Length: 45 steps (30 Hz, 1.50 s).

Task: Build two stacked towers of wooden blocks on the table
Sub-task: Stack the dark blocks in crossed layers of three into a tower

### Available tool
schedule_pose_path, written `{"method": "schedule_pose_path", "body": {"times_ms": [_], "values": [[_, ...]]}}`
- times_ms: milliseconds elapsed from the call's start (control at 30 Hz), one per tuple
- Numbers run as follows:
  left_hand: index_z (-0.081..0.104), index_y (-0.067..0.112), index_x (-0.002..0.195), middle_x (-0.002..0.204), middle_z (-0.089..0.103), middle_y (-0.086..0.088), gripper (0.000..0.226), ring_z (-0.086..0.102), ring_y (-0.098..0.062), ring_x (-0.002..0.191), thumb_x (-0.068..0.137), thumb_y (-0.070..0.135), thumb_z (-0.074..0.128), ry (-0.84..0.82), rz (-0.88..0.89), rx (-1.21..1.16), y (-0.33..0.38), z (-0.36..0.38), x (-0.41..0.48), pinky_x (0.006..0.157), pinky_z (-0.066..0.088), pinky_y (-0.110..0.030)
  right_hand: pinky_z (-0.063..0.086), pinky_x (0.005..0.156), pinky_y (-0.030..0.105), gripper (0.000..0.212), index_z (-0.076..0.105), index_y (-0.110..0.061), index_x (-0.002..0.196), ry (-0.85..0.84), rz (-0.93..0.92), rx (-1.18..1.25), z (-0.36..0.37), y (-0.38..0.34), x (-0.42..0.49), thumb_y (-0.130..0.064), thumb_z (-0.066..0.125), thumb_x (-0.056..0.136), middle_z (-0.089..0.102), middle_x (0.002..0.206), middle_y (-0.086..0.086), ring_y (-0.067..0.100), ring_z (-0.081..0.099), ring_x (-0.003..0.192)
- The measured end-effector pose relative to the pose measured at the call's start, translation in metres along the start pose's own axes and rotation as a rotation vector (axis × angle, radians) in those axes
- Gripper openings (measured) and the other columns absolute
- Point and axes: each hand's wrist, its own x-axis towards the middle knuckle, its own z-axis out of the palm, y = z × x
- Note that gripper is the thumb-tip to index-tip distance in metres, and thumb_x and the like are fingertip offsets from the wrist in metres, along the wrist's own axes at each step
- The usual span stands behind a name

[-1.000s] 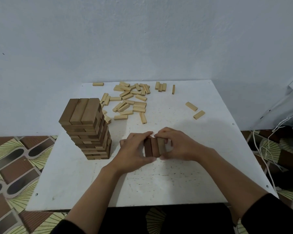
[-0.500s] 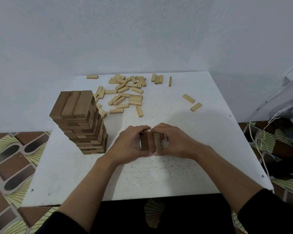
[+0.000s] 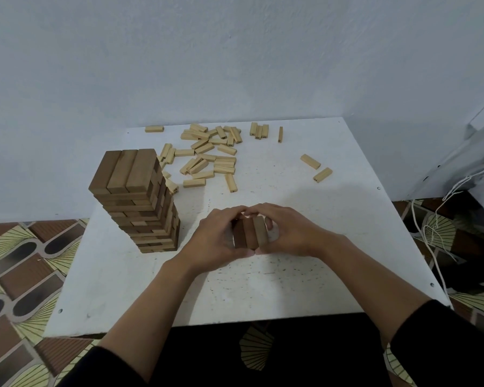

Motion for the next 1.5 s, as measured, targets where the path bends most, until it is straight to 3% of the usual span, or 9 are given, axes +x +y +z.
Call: {"method": "schedule_pose_path", "body": {"times_ms": [267,367,500,633,833,1000,1267,1400,1500], "values": [[0.037,0.04,0.147,0.127,0.054,0.018,0.101,0.048,-0.006,0.116,0.062,0.059,0.087,-0.063,-0.018,-0.008,0.001,-0.005,-0.001,0.1,0.045,-0.036,0.046,0.087,0.021,0.091,0.039,-0.033,0.149,0.022,0.066,-0.018,0.004,-0.001,-0.011,-0.046,0.087,0.073,0.047,0.136,-0.017,0.005,0.053,0.103],[0.032,0.038,0.152,0.136,0.049,0.013,0.105,0.045,-0.005,0.123,0.067,0.05,0.091,-0.059,-0.067,-0.055,0.002,-0.01,-0.008,0.102,0.042,-0.031,0.043,0.082,0.018,0.083,0.038,-0.037,0.148,0.085,0.126,0.016,0.006,0.0,-0.019,-0.044,0.083,0.078,0.041,0.137,-0.016,0.004,0.052,0.105],[0.032,0.036,0.154,0.141,0.046,0.014,0.085,0.041,0.0,0.132,0.085,0.036,0.08,0.013,-0.095,-0.172,0.002,-0.009,-0.026,0.108,0.037,-0.028,0.043,0.083,0.021,0.057,0.047,-0.033,0.14,0.311,0.243,0.014,0.023,-0.008,-0.031,-0.051,0.068,0.089,0.05,0.126,-0.012,0.003,0.052,0.104],[0.035,0.035,0.154,0.141,0.044,0.015,0.052,0.038,0.007,0.133,0.105,0.031,0.051,0.122,-0.113,-0.299,-0.002,0.001,-0.042,0.112,0.036,-0.028,0.042,0.102,0.037,0.071,0.035,-0.029,0.145,0.387,0.312,-0.12,0.048,-0.028,-0.029,-0.062,0.062,0.088,0.051,0.132,-0.003,0.015,0.046,0.119],[0.037,0.041,0.149,0.138,0.041,0.033,0.042,0.035,0.021,0.129,0.107,0.041,0.038,0.226,-0.169,-0.453,0.0,0.002,-0.048,0.099,0.028,0.001,0.037,0.099,0.041,0.085,0.027,-0.026,0.145,0.46,0.404,-0.343,0.072,-0.044,-0.011,-0.076,0.054,0.081,0.045,0.134,0.005,0.026,0.042,0.122],[0.045,0.03,0.149,0.139,0.047,0.027,0.042,0.039,0.013,0.133,0.109,0.038,0.039,0.286,-0.188,-0.467,-0.005,0.006,-0.047,0.111,0.031,-0.011,0.033,0.101,0.041,0.08,0.029,-0.023,0.145,0.48,0.387,-0.337,0.079,-0.042,-0.007,-0.06,0.062,0.082,0.045,0.133,0.002,0.025,0.039,0.123],[0.053,0.027,0.141,0.135,0.058,0.017,0.035,0.052,-0.001,0.13,0.109,0.034,0.041,0.37,-0.17,-0.456,-0.01,0.013,-0.049,0.11,0.043,-0.032,0.026,0.105,0.038,0.078,0.032,-0.036,0.14,0.266,0.204,-0.113,0.059,-0.031,-0.018,-0.036,0.07,0.072,0.05,0.126,-0.018,0.009,0.039,0.122],[0.054,0.022,0.141,0.132,0.057,0.015,0.038,0.05,0.005,0.124,0.108,0.035,0.041,0.366,-0.123,-0.248,-0.006,0.014,-0.05,0.106,0.044,-0.026,0.026,0.111,0.039,0.078,0.037,-0.041,0.141,0.071,0.111,-0.101,0.038,-0.021,-0.019,-0.029,0.071,0.072,0.053,0.133,-0.019,0.004,0.036,0.128],[0.046,0.018,0.149,0.146,0.048,0.006,0.048,0.041,-0.001,0.132,0.107,0.041,0.038,0.28,-0.095,-0.093,-0.005,0.015,-0.053,0.112,0.031,-0.018,0.022,0.117,0.038,0.076,0.038,-0.039,0.145,0.094,0.098,-0.107,0.029,-0.018,-0.026,-0.037,0.076,0.08,0.046,0.143,-0.016,0.0,0.03,0.136]]}}
